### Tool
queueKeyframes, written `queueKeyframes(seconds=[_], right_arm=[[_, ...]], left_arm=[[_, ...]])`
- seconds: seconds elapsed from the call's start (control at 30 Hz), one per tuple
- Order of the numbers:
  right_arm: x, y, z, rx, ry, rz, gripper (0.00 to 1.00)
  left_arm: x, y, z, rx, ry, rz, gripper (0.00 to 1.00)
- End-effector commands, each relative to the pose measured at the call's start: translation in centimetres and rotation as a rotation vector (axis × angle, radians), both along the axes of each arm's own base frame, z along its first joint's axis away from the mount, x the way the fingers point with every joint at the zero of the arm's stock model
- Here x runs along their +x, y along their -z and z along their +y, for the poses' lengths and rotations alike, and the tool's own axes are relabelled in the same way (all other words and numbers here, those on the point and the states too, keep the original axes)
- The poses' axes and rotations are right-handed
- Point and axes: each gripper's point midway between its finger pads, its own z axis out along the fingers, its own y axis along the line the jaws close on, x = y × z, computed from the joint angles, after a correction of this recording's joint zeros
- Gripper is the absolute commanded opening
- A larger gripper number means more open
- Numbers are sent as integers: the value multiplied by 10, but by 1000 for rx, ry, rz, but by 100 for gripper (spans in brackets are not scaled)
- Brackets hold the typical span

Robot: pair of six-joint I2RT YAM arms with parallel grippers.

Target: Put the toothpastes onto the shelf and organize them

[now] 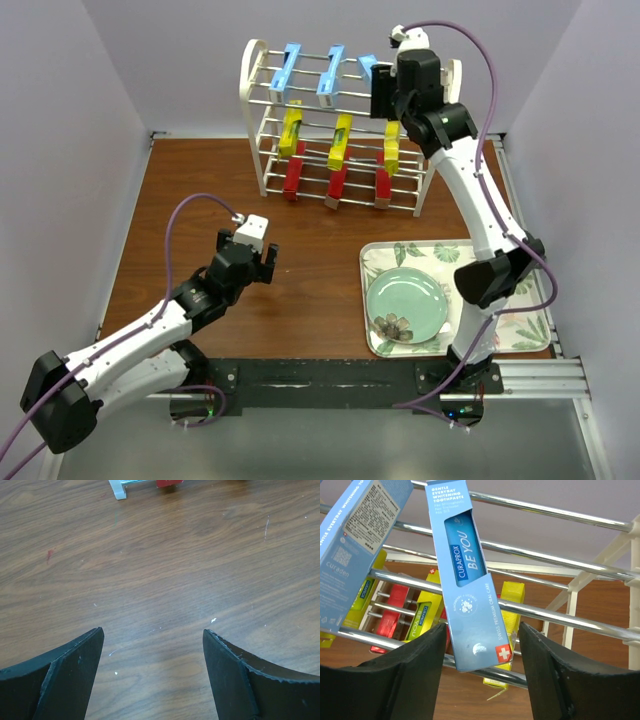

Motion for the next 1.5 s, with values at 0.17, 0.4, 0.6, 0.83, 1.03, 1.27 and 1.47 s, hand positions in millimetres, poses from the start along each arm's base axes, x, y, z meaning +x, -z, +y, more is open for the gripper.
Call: queueKeyframes(seconds=[0.17, 0.4, 0.6, 0.83, 1.03, 1.27, 1.47], right_arm=[[-24, -42, -2, 108, -52, -170, 69], [-24, -39, -1, 105, -67, -196, 59], [-17, -39, -1, 85, -78, -215, 62], [-10, -32, 5, 80, -118, -214, 59], [-7, -26, 14, 76, -167, -197, 58], [-5, -20, 16, 72, -175, -180, 51], [-13, -31, 2, 93, -108, -214, 37]], left_arm=[[7, -12, -4, -18, 5, -35, 85], [7, -12, -4, -19, 9, -33, 85], [6, -12, -4, -17, 9, -33, 85], [6, -13, -5, -21, 13, -34, 85], [6, -13, -6, -22, 21, -32, 85], [6, -14, -7, -25, 22, -34, 85], [6, -15, -7, -27, 23, -36, 85]])
